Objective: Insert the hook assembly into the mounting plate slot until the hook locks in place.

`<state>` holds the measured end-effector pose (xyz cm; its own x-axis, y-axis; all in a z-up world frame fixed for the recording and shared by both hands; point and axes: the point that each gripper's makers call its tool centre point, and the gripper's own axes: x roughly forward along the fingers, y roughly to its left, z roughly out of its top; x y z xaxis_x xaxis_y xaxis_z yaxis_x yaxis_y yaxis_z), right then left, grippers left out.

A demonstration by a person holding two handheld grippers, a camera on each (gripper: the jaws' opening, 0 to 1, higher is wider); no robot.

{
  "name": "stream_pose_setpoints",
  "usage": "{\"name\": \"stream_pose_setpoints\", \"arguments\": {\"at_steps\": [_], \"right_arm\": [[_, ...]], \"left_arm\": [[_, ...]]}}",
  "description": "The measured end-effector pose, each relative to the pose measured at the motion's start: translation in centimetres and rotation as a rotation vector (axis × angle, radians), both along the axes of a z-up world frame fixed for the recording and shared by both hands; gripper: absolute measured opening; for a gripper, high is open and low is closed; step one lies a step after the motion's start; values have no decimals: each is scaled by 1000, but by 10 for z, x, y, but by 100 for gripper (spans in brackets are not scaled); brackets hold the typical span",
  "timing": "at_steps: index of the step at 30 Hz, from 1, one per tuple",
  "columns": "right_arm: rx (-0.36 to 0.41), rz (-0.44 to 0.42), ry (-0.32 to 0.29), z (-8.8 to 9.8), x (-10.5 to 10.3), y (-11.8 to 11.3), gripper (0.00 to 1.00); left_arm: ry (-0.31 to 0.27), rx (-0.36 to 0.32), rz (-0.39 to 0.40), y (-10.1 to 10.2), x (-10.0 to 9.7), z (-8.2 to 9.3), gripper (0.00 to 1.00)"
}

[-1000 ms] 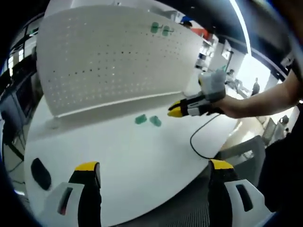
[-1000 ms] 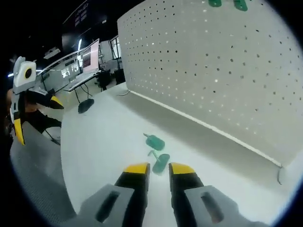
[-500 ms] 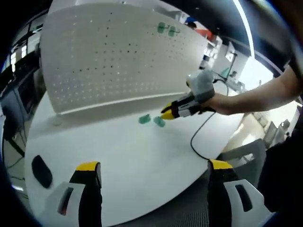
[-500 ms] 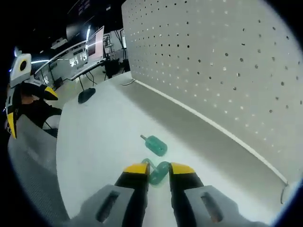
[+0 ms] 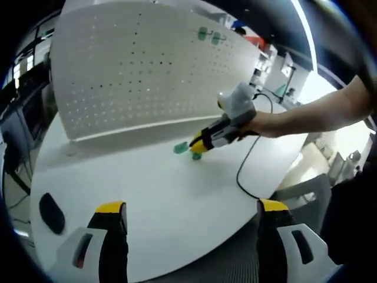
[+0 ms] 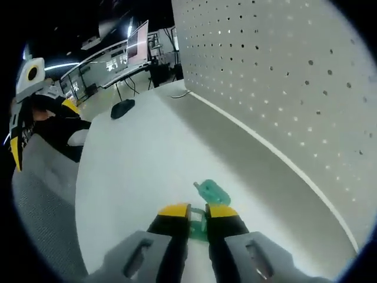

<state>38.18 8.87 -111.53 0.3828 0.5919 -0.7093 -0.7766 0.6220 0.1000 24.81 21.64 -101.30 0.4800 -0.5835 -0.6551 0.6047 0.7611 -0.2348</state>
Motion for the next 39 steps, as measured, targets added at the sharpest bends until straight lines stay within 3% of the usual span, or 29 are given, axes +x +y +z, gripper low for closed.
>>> {"name": "stream_pose_setpoints", "arguments": {"at_steps": [8,17,28,31,39], "right_arm": [[5,-46,43,0,-1,-1,1],[24,-98,47,4,-5,-9,0],[82,-191,26,24,-6,-21,0],[111,-215,-37,41,-2,-24,0],[218,-328,-116,88,7,-35,0]], "left_arm": [[4,0,3,1,-1,-1,91],[-3,-5,-9,-2,-1,0,91],[-24,-5,-23,-5,-1,7,91],[-36,-11,-20,-5,0,11,91],[-71,-10,-39,-11,4,23,92]]}}
